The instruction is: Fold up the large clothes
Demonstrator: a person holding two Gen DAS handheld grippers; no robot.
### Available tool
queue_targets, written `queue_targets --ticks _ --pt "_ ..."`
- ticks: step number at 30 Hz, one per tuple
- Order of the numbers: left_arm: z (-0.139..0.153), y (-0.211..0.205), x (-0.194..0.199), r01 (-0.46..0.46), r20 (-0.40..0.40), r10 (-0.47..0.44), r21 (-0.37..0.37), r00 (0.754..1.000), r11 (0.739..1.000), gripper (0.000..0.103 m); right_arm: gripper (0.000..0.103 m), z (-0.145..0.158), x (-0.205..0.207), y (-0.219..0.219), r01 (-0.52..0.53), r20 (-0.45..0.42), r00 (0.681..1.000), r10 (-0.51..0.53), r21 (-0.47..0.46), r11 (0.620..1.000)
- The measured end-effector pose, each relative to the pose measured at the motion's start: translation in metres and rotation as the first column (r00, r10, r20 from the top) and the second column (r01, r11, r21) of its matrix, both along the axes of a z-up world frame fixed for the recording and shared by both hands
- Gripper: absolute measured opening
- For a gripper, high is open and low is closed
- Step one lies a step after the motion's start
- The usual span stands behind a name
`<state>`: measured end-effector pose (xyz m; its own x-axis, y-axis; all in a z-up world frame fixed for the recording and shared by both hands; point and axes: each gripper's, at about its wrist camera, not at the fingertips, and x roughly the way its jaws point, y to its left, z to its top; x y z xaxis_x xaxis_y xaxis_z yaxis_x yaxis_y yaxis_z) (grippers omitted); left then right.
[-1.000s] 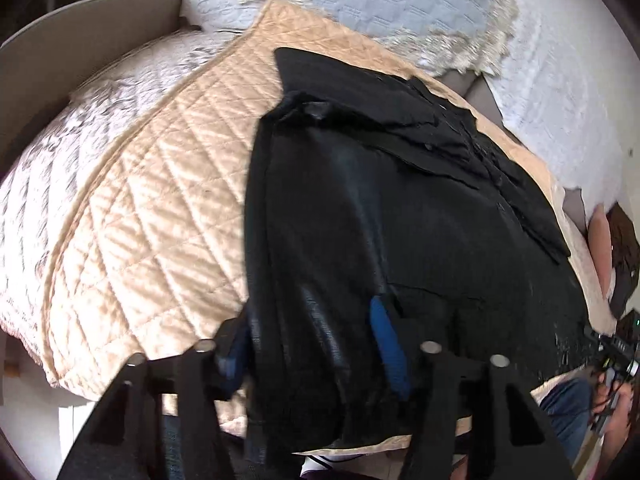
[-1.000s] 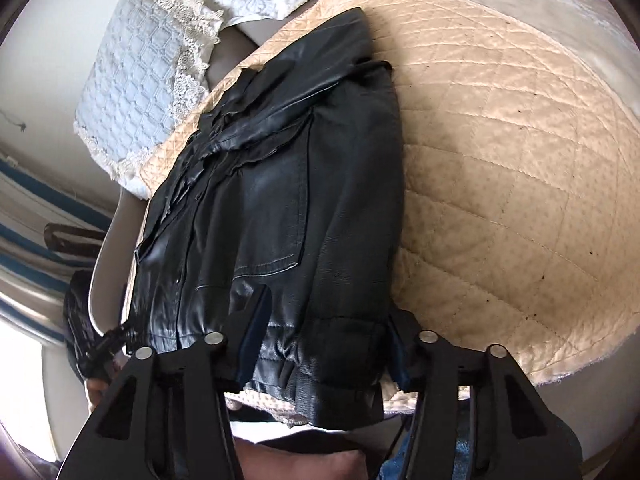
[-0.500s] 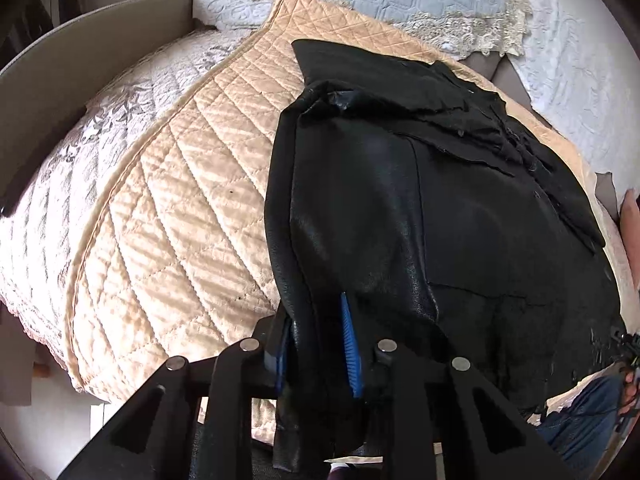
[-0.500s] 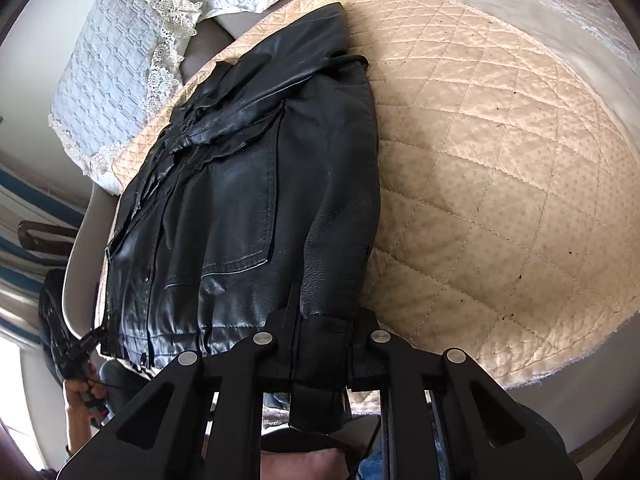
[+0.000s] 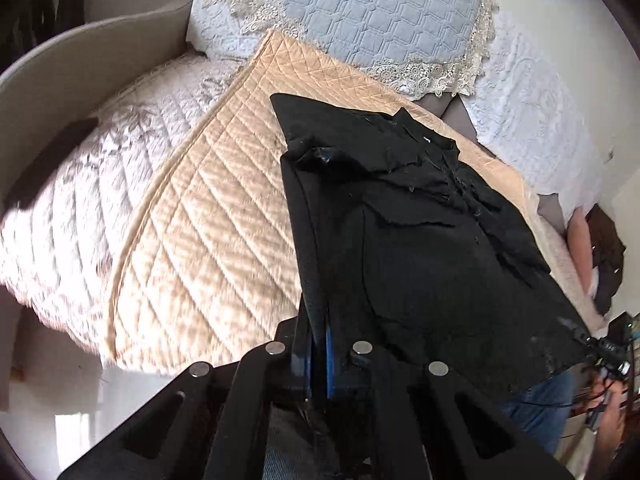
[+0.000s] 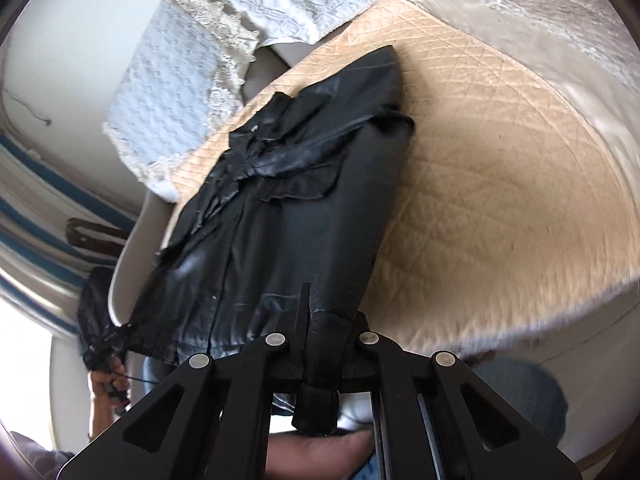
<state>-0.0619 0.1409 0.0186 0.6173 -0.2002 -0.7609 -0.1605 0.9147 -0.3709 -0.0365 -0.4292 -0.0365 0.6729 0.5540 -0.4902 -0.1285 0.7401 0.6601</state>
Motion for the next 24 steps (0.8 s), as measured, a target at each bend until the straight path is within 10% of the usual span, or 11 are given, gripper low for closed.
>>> queue_targets --ticks 14,24 --pt "0.043 0.015 0.046 0.006 0.173 0.03 -0.207 0.984 0.978 0.005 0.007 0.061 0.039 -0.007 -0.063 0.169 0.985 0.044 0.106 0.992" --pt "0.04 0.03 0.173 -0.047 0.208 0.101 -0.252 0.973 0.967 0.004 0.007 0.093 0.185 -0.027 -0.017 0.159 0.987 -0.003 0.127 0.992"
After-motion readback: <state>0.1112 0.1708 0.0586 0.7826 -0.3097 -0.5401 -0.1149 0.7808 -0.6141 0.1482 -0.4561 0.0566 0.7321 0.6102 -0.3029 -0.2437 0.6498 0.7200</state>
